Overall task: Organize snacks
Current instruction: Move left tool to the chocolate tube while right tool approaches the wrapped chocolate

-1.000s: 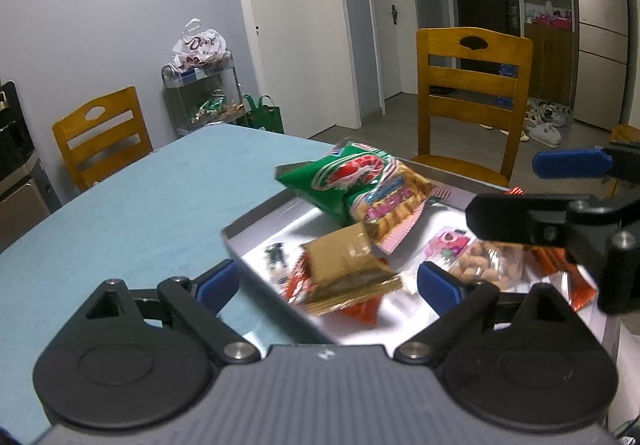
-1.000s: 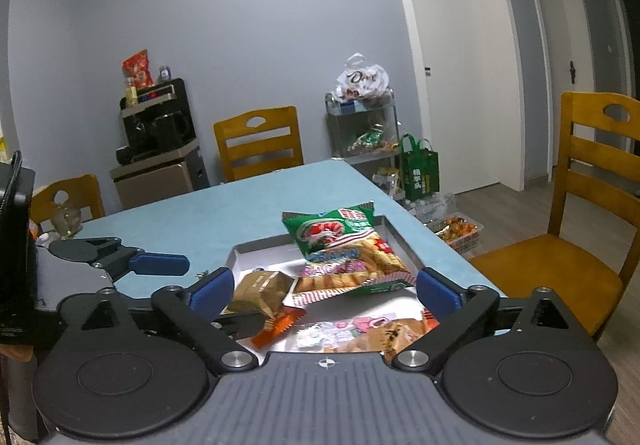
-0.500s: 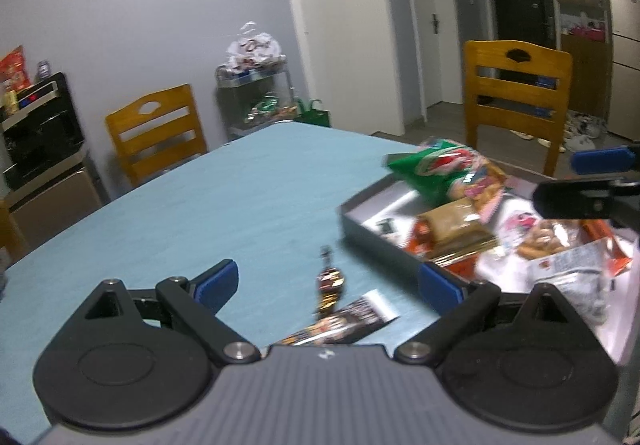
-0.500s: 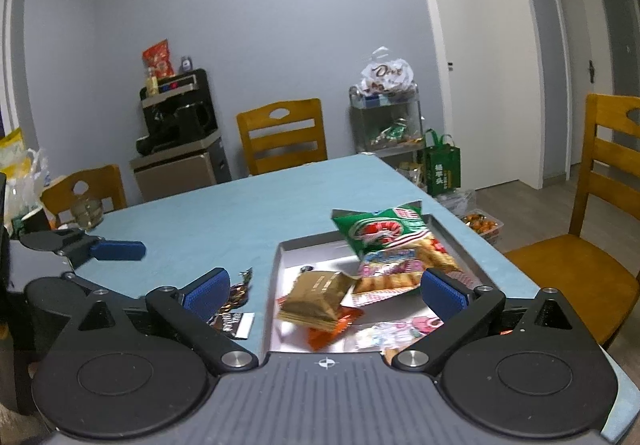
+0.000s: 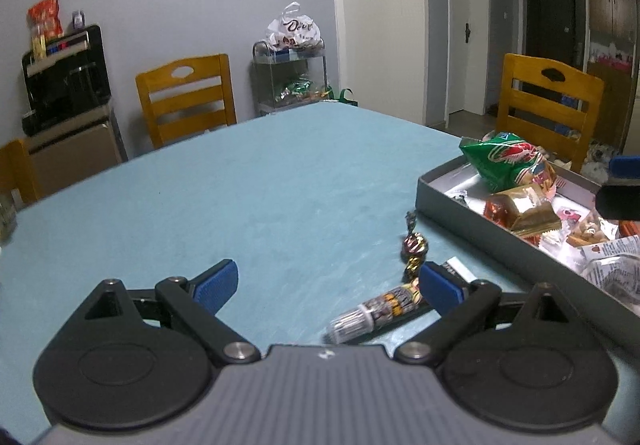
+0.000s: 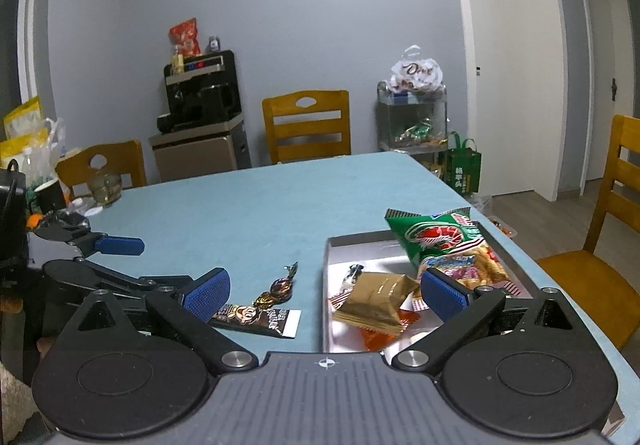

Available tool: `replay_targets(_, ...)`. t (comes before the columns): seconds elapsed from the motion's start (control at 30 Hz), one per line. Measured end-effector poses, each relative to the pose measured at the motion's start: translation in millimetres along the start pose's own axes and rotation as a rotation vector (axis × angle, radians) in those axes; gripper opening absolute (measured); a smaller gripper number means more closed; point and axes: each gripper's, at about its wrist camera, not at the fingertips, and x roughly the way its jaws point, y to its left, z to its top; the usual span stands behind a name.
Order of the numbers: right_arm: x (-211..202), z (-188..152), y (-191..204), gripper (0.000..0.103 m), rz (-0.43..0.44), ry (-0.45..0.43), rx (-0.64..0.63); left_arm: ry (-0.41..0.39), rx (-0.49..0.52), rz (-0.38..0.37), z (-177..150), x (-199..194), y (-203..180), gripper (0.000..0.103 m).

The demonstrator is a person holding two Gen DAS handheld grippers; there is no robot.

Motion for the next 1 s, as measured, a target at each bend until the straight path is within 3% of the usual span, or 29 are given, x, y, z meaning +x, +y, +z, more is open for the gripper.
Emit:
replay_targets(0.23, 8, -7, 13, 0.103, 0.002, 0.027, -0.024, 0.032, 0.045, -0.044, -14, 7, 7, 0.098)
replay_targets(0.33, 13, -11, 15, 0.103, 0.01, 0.046, -0.031, 0.043, 0.109, -0.063, -19, 15, -8, 0.098)
replay_targets(0.57, 18, -3, 20, 0.103, 0.039, 0.053, -0.033, 0.047, 0.235, -0.033, -23, 37, -43, 0.098)
replay_targets(0.83, 40, 24, 35, 0.103, 0.068, 0.103, 0.011, 0.062, 0.093, -0.074, -7, 56, -37, 0.098)
replay_targets(1.0, 59, 26, 44, 0.103, 0.032, 0.147, 0.015, 0.054, 0.069, -0.069, -11, 57, -35, 0.098)
